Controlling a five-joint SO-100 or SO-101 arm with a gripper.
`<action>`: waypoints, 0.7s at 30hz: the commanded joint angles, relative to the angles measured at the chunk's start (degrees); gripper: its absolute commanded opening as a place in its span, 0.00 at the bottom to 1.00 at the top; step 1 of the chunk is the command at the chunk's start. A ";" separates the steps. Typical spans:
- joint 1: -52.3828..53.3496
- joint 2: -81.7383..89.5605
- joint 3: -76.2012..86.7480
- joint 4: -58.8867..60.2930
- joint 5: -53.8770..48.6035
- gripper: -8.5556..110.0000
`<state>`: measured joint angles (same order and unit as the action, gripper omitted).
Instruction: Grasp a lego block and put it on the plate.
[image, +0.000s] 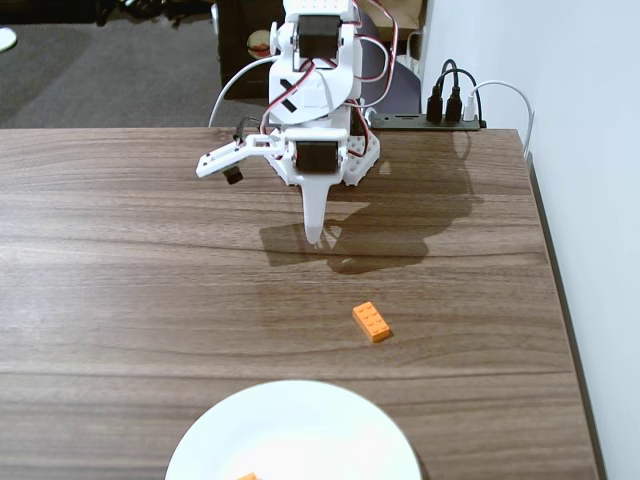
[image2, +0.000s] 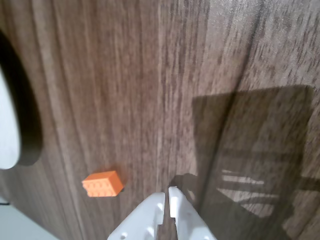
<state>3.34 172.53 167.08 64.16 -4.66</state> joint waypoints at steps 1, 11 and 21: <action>0.35 -2.90 -4.22 -1.41 -0.35 0.08; -0.26 -17.93 -16.35 -1.67 -3.69 0.08; -1.58 -35.24 -30.67 -1.58 -12.83 0.08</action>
<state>2.37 139.22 141.33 63.11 -14.50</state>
